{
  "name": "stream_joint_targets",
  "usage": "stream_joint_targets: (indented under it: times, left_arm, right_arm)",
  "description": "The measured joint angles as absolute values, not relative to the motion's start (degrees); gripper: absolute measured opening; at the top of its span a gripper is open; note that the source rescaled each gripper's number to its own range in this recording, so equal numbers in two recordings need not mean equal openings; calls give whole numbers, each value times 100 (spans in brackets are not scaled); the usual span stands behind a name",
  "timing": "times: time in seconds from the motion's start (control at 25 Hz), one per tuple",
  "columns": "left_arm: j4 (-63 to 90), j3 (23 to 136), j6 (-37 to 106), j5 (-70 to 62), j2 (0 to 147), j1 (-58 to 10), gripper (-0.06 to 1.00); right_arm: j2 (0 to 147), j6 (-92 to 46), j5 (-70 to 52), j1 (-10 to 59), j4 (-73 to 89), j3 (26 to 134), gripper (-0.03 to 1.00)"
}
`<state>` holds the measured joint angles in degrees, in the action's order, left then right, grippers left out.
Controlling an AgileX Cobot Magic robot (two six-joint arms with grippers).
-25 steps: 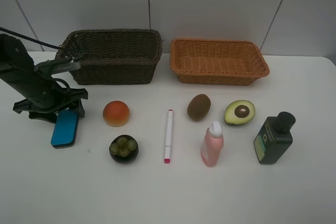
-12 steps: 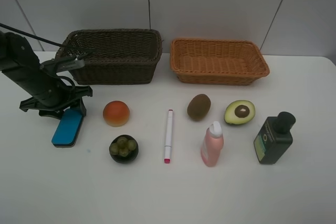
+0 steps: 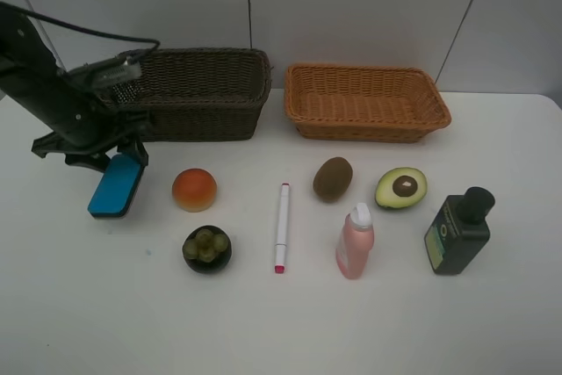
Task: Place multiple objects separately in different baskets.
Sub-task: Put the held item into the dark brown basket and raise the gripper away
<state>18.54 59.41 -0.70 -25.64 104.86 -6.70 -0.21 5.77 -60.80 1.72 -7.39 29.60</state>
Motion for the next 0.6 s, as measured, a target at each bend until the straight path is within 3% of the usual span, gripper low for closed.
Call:
stream_joint_targets:
  times: [0.28, 0.6]
  left_arm:
    - [1873, 7992, -70, -2411, 10460, -670, 55]
    - [1873, 9576, -70, -2088, 11843, -670, 55]
  right_arm:
    - [-21, 577, -6080, 172, -739, 2960, 100]
    - [-21, 577, -6080, 172, -739, 2960, 100]
